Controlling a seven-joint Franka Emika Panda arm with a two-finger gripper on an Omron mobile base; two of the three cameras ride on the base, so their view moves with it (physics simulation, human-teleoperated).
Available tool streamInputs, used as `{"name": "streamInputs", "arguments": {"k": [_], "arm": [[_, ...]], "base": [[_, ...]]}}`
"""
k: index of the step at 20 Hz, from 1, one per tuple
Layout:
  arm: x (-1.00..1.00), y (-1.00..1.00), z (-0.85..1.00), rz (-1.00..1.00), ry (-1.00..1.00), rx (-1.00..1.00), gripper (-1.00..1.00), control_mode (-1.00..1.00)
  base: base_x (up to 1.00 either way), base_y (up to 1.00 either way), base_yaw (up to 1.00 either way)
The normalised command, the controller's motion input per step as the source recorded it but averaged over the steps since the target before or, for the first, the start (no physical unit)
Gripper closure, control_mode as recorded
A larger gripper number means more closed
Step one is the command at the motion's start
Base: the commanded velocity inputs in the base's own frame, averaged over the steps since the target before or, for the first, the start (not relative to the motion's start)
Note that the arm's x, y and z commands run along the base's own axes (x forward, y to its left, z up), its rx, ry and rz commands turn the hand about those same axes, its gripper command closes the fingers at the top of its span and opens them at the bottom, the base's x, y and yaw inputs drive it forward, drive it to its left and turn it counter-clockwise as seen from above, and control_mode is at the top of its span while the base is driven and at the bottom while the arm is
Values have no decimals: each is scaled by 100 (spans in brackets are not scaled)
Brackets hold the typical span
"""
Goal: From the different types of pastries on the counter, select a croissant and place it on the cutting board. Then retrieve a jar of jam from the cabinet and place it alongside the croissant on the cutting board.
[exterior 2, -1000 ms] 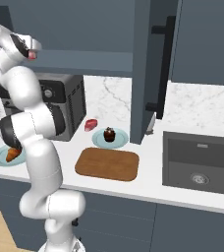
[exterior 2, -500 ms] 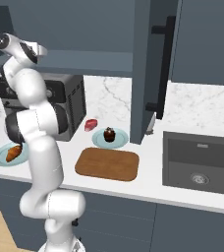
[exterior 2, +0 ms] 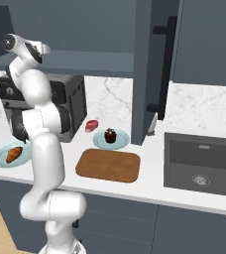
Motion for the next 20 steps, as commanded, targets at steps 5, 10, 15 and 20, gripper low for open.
{"name": "streamInputs", "arguments": {"k": [5, 10, 15, 20], "arm": [[2, 1, 0, 0, 0, 0, 100, -100], [-20, -2, 3, 0, 0, 0, 100, -100], [-73, -9, 18, 0, -4, 0, 100, -100], [-82, -16, 6, 0, -4, 0, 100, -100]], "base": [[0, 0, 0], [0, 0, 0], [0, 0, 0], [0, 0, 0]]}}
